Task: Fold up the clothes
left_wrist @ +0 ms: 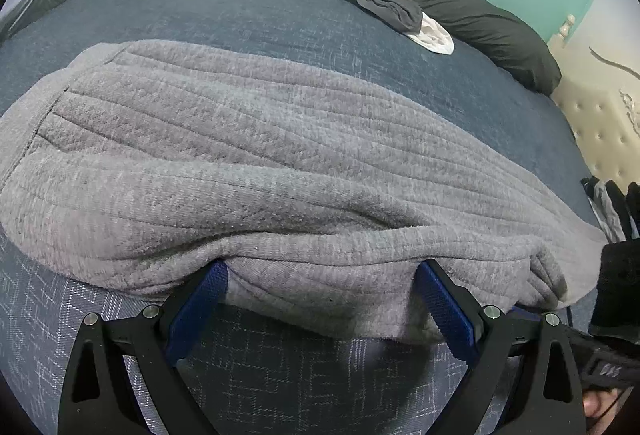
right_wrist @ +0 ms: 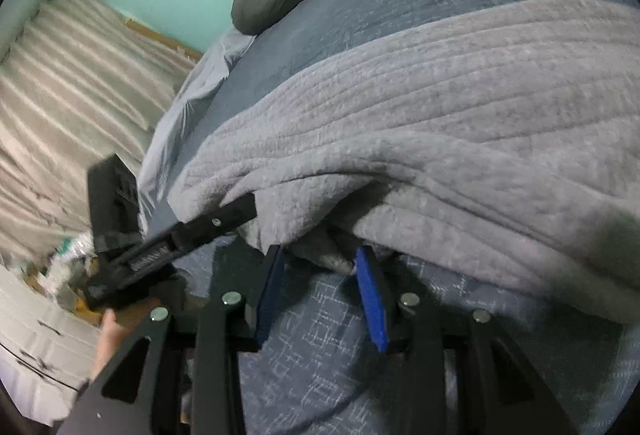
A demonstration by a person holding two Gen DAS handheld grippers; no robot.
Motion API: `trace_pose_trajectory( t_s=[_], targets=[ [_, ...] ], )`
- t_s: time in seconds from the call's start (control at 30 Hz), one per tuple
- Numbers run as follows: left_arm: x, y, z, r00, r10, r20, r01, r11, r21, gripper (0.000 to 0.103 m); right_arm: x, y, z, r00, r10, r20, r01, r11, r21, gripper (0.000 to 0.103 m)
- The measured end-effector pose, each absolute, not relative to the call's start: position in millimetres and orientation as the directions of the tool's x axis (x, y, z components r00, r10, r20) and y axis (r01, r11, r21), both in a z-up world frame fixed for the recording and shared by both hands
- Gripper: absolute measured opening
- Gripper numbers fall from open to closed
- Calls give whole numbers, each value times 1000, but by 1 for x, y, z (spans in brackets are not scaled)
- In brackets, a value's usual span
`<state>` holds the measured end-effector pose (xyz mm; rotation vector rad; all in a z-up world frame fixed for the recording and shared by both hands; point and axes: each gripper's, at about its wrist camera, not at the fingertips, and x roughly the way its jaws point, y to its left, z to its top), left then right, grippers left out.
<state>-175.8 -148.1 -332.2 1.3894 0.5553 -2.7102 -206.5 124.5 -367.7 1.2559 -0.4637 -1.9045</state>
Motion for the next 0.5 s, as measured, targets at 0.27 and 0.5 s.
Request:
trace_pose_trajectory(
  t_s=[0.27,0.5],
  targets=[
    [-173,-160,-333,-604,155,-782,183,-928,-325,98,-210,108,-372,-196,-762,-617,458,-627,630,5],
    [-178,-162,-332,-609,157,-777,185,-925,-332,98,-188,114,-353,-150,-770,-620,497,-601,626,3]
  ],
)
